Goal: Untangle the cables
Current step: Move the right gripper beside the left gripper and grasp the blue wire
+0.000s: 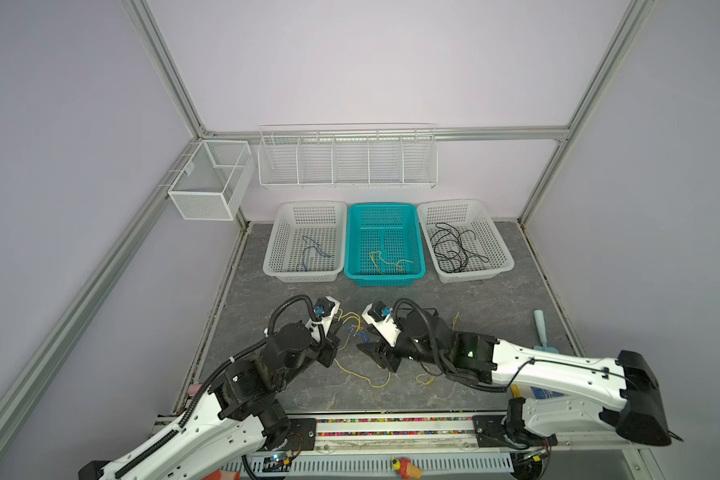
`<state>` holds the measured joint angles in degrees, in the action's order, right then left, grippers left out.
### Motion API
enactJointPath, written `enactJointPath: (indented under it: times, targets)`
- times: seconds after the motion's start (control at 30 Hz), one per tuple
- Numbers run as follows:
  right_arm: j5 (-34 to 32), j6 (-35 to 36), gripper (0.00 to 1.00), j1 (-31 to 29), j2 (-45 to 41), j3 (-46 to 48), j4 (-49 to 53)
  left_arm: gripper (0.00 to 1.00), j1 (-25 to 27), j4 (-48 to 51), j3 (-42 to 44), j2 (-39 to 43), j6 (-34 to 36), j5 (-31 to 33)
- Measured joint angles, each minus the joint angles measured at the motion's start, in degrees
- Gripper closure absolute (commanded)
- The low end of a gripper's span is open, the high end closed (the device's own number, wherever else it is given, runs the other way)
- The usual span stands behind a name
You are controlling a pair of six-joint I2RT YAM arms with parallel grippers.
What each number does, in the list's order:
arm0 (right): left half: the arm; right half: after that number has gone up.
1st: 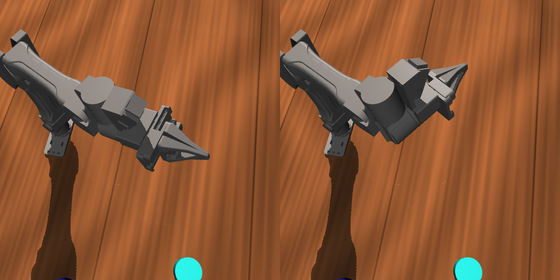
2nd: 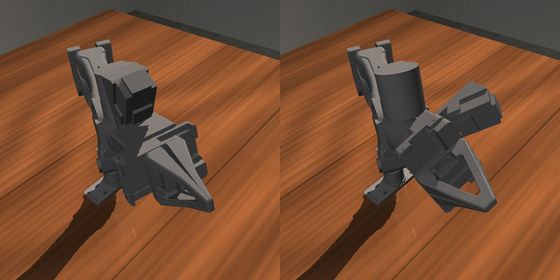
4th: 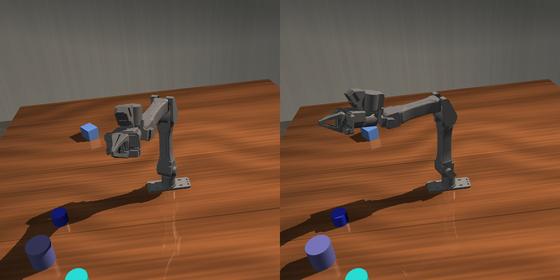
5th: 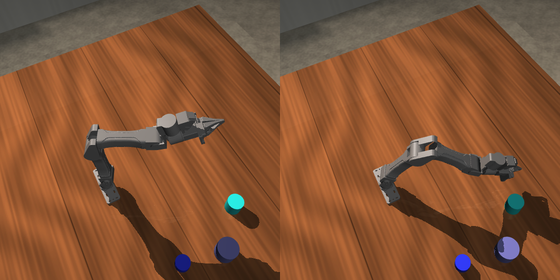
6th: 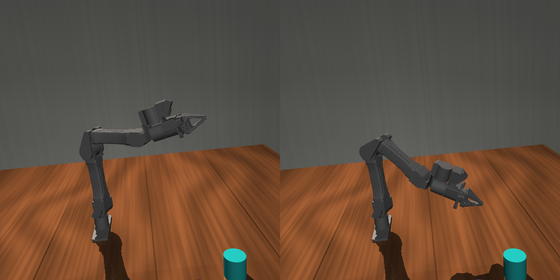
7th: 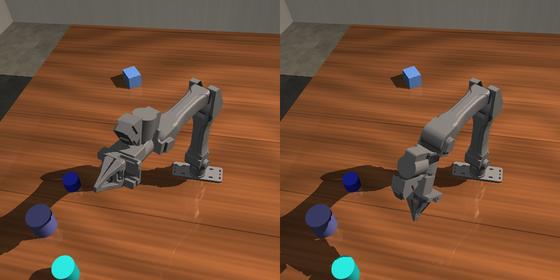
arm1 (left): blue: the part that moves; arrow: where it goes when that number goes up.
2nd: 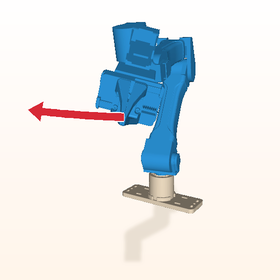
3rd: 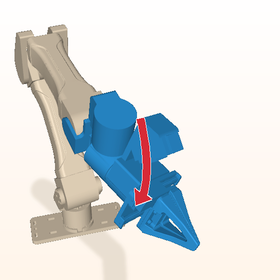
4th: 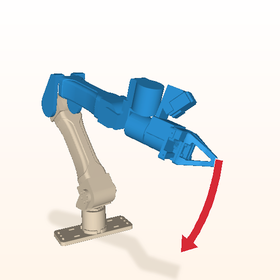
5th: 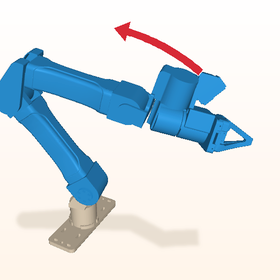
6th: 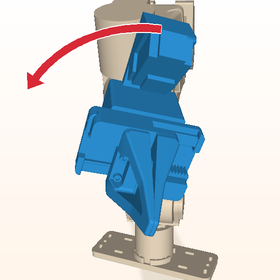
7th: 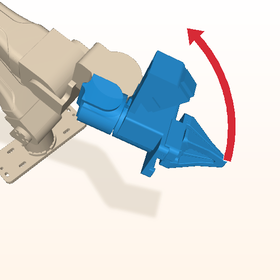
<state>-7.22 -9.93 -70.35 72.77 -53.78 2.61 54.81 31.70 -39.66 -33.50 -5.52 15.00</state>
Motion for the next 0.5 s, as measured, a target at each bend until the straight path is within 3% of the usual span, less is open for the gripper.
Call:
enactJointPath:
  times: [0.3, 0.5]
  targets:
    - [-5.9, 1.5, 0.66, -0.6, 2.1, -1.2, -0.1, 1.0, 0.0, 0.0, 0.0, -0.1, 0.0, 0.0]
    - [-7.4, 1.8, 0.83, -0.6, 2.5, -1.2, -0.2, 1.0, 0.0, 0.0, 0.0, -0.2, 0.0, 0.0]
